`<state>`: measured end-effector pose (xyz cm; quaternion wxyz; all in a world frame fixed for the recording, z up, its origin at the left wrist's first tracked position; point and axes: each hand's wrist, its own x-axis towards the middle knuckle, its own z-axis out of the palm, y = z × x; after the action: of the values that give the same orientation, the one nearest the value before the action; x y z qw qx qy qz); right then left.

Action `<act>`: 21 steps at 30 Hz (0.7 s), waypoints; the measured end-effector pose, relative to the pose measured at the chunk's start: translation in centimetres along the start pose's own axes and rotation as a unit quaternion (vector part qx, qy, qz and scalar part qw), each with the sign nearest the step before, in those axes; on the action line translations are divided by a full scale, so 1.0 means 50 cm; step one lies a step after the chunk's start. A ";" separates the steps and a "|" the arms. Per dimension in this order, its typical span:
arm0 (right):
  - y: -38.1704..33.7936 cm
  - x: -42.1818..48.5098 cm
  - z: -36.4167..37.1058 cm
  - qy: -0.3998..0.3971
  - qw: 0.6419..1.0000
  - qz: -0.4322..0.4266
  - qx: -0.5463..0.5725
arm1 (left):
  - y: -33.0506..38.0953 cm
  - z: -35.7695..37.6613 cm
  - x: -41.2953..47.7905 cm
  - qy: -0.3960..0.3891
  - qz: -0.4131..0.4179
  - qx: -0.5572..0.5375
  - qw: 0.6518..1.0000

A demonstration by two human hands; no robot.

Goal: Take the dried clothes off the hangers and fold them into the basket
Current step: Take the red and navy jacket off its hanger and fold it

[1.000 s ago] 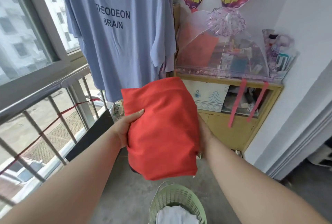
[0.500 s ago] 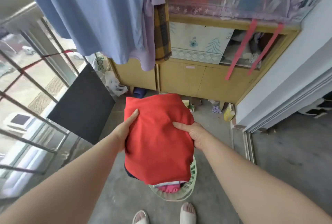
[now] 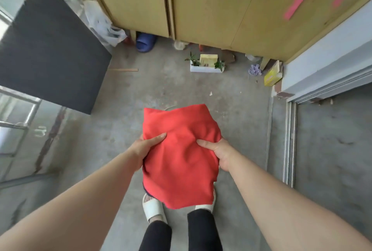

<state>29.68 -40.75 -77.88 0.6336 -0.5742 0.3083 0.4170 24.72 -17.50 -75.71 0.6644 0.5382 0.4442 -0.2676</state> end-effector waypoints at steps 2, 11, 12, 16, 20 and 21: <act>0.049 0.066 -0.016 0.006 1.000 0.018 0.006 | -0.041 0.002 0.066 -0.001 -0.016 0.002 1.000; 0.162 0.271 -0.065 0.070 0.997 0.037 0.012 | -0.118 0.033 0.284 0.045 -0.024 0.117 0.992; 0.166 0.284 -0.068 0.097 0.994 0.045 -0.031 | -0.121 0.040 0.303 0.064 -0.025 0.171 0.983; 0.181 0.314 -0.070 0.157 0.972 0.034 -0.171 | -0.128 0.062 0.331 0.096 -0.066 0.319 0.940; 0.175 0.292 -0.044 0.111 0.971 0.028 -0.209 | -0.129 0.072 0.310 0.080 -0.065 0.339 0.935; 0.171 0.283 -0.038 0.105 0.971 0.024 -0.215 | -0.128 0.074 0.299 0.078 -0.061 0.342 0.934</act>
<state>28.85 -40.23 -94.48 0.4494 -0.7299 0.2901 0.4256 27.42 -20.96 -91.78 0.3856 0.7239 0.4083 -0.4007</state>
